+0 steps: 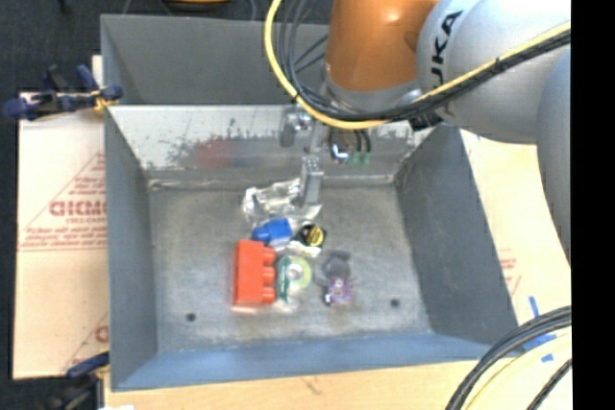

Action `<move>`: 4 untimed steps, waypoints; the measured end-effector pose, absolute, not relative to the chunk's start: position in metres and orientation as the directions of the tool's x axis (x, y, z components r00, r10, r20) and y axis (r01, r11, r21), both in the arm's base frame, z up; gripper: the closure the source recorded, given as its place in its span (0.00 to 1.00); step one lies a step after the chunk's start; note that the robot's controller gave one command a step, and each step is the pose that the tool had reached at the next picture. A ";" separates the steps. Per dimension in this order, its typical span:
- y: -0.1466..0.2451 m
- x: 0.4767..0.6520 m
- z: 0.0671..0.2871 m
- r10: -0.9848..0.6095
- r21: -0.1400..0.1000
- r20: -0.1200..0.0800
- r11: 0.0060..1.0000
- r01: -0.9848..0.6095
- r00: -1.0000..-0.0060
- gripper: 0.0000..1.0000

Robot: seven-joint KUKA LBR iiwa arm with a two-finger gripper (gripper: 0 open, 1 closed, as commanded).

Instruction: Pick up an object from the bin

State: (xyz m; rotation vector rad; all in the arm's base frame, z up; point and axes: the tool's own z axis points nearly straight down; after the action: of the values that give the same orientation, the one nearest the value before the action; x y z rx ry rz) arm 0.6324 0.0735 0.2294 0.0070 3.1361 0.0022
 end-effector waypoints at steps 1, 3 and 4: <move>0.073 0.632 0.229 0.004 0.001 -0.005 1.000 0.004 -1.000 1.00; 0.081 0.595 0.090 -0.033 -0.001 -0.013 0.999 -0.033 -0.999 0.00; 0.081 0.600 0.093 -0.031 0.001 -0.029 1.000 -0.031 -0.999 1.00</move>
Offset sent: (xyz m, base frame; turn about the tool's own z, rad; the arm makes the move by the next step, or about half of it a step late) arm 0.0000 0.0000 0.0000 0.0000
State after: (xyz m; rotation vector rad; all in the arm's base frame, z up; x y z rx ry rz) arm 0.5996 0.0811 0.0931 -0.0486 3.1119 0.0018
